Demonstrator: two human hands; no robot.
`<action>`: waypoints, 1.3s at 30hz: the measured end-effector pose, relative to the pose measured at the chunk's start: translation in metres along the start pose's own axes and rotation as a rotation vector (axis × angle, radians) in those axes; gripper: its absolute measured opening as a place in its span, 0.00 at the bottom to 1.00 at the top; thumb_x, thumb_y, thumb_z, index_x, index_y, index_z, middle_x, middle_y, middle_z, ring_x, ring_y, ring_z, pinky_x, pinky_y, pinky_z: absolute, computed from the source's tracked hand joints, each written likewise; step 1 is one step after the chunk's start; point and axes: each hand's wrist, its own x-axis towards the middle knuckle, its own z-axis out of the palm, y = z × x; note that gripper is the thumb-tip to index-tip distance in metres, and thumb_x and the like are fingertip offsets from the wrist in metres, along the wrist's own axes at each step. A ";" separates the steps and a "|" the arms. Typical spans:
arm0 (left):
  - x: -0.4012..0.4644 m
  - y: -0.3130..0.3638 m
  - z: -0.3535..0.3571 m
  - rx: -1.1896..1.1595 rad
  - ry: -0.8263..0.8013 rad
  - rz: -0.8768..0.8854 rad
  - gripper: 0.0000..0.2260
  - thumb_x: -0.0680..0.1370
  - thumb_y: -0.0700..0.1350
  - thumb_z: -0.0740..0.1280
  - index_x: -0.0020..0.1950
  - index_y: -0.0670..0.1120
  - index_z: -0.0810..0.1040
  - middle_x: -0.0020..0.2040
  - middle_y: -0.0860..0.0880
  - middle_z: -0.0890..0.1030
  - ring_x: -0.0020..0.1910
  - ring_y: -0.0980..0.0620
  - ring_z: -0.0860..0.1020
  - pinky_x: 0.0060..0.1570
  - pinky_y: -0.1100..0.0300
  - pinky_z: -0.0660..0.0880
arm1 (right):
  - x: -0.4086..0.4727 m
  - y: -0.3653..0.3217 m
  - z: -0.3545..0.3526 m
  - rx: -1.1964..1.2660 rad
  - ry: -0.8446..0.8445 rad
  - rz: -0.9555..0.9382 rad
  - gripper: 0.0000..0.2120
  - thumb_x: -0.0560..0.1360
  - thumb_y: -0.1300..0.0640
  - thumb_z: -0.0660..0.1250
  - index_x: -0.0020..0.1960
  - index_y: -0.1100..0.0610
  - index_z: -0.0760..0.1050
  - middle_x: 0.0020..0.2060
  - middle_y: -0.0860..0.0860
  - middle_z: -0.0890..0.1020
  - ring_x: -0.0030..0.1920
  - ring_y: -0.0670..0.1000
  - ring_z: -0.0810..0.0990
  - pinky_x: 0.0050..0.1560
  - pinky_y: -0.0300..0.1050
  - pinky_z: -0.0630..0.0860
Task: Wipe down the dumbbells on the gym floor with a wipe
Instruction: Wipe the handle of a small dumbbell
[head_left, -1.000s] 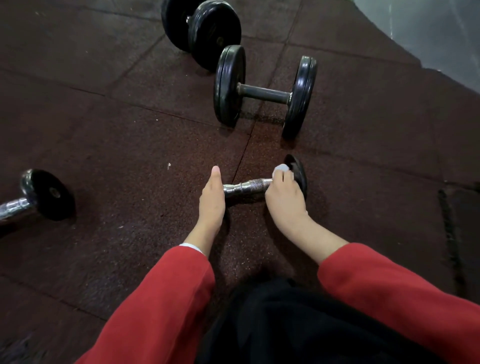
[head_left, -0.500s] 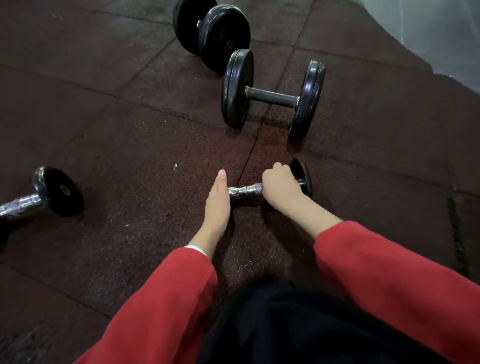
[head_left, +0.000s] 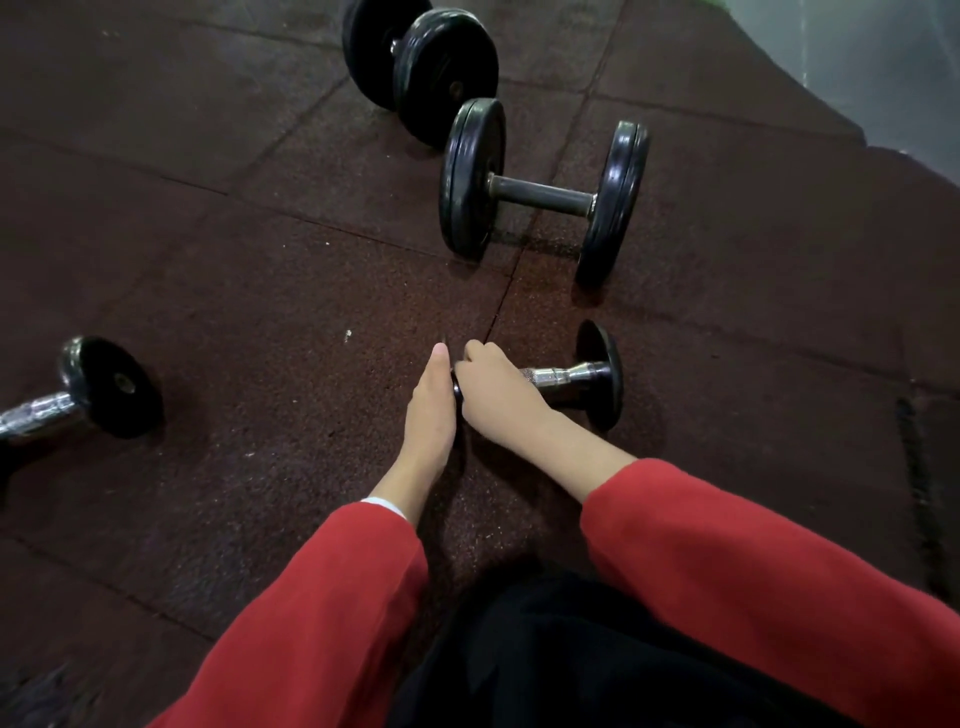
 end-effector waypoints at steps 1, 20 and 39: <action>-0.001 0.000 0.000 0.001 -0.002 0.006 0.26 0.80 0.60 0.47 0.69 0.47 0.71 0.67 0.44 0.74 0.67 0.47 0.71 0.70 0.47 0.63 | -0.001 0.000 0.001 -0.026 0.008 -0.025 0.13 0.76 0.64 0.57 0.59 0.63 0.73 0.58 0.58 0.71 0.59 0.57 0.68 0.60 0.46 0.66; 0.000 0.004 -0.004 -0.009 -0.014 0.006 0.25 0.80 0.57 0.49 0.68 0.43 0.71 0.68 0.44 0.73 0.69 0.49 0.69 0.71 0.50 0.61 | -0.007 0.006 0.016 -0.060 0.123 -0.078 0.16 0.67 0.71 0.66 0.55 0.68 0.75 0.48 0.62 0.77 0.46 0.61 0.76 0.51 0.47 0.67; 0.002 0.009 -0.004 0.012 0.011 -0.025 0.26 0.80 0.59 0.49 0.70 0.44 0.69 0.69 0.44 0.71 0.69 0.47 0.67 0.72 0.52 0.59 | -0.014 0.013 -0.005 -0.288 0.140 0.243 0.17 0.74 0.65 0.52 0.47 0.62 0.80 0.49 0.57 0.76 0.51 0.58 0.75 0.47 0.45 0.74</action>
